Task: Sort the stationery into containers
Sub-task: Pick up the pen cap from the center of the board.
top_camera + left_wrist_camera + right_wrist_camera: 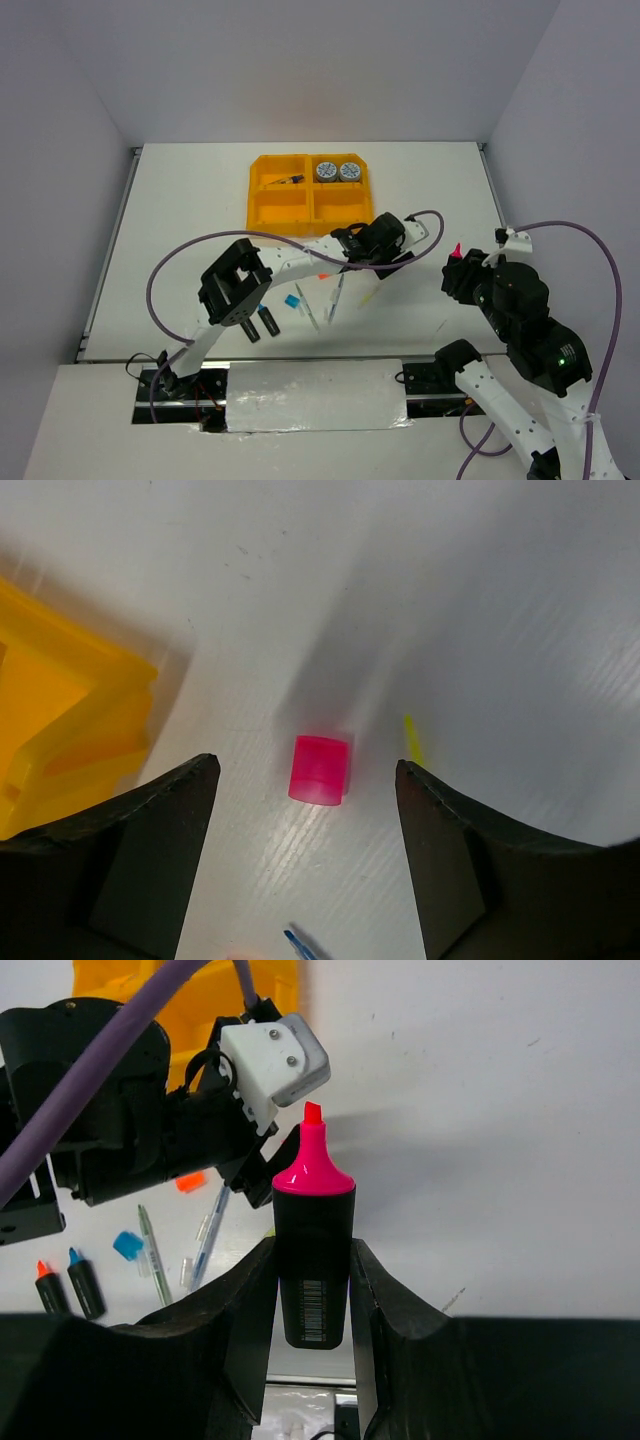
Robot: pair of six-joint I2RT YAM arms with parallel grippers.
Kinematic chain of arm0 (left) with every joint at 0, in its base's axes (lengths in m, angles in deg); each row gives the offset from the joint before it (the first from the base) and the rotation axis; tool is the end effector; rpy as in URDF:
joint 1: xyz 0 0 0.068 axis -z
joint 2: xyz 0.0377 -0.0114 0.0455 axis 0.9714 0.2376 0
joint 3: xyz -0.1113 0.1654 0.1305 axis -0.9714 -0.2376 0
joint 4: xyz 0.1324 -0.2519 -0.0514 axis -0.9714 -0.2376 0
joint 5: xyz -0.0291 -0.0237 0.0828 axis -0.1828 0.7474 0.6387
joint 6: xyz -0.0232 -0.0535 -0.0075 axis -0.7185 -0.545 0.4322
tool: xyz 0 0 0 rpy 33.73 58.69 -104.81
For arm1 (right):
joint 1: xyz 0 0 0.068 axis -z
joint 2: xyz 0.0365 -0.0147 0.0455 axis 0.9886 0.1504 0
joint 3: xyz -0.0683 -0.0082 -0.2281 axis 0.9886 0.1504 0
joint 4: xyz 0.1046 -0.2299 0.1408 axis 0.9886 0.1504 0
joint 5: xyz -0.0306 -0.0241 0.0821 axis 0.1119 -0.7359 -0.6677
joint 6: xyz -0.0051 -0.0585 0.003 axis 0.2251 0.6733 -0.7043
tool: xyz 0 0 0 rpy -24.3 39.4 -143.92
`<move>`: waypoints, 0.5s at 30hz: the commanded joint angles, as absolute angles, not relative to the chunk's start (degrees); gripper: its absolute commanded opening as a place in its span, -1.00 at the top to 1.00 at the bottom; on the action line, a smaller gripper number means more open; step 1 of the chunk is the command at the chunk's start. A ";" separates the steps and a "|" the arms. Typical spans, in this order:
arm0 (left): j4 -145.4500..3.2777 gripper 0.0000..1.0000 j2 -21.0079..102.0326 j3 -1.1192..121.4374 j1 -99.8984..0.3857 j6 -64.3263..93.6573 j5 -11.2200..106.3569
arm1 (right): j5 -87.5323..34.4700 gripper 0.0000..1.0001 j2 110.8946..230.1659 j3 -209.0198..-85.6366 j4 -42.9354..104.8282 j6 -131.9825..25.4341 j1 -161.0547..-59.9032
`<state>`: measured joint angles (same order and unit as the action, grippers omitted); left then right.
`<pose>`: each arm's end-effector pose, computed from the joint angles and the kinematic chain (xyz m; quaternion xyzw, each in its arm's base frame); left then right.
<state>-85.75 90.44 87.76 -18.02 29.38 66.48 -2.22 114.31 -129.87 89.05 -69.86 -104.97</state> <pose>0.2785 -0.4350 0.1638 0.4220 0.7907 -0.1274 0.4247 0.1085 0.0341 0.3610 0.0759 0.8364 0.0985 0.5338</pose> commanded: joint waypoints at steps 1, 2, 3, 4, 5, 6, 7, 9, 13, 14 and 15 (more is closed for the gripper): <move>-84.26 -0.67 91.75 89.77 -19.65 32.66 63.49 | -3.33 0.70 113.53 -131.81 89.77 -68.52 -104.82; -84.87 -0.64 92.45 90.12 -20.18 32.49 62.78 | -3.51 0.69 113.53 -131.81 89.85 -68.43 -104.82; -85.14 -0.59 92.89 90.90 -20.70 32.22 61.90 | -3.60 0.69 113.53 -131.90 89.94 -68.35 -104.64; -85.49 -0.54 93.42 91.17 -21.49 31.96 59.63 | -3.60 0.69 113.36 -131.90 90.11 -68.26 -104.82; -85.49 -0.51 93.60 91.17 -21.67 31.70 59.17 | -3.60 0.69 113.27 -131.99 90.03 -68.26 -104.82; -85.32 -0.51 93.78 90.83 -21.76 31.69 59.17 | -3.68 0.69 113.18 -132.07 90.12 -68.17 -104.82; -85.23 -0.50 93.87 90.56 -21.76 31.78 58.47 | -3.69 0.69 113.01 -132.16 89.94 -68.17 -104.82; -84.44 -0.48 94.04 89.86 -21.76 31.52 58.03 | -3.60 0.68 113.00 -132.16 89.77 -68.08 -104.82; -84.44 -0.42 95.27 90.29 -21.85 31.25 58.38 | -4.21 0.68 113.35 -131.99 89.42 -67.91 -104.82; -84.61 -0.42 95.62 90.47 -21.85 31.25 58.38 | -4.30 0.68 113.36 -131.90 89.33 -67.82 -104.82; -84.79 -0.42 95.88 90.64 -21.85 31.34 58.38 | -4.47 0.68 113.53 -131.90 89.24 -67.64 -104.82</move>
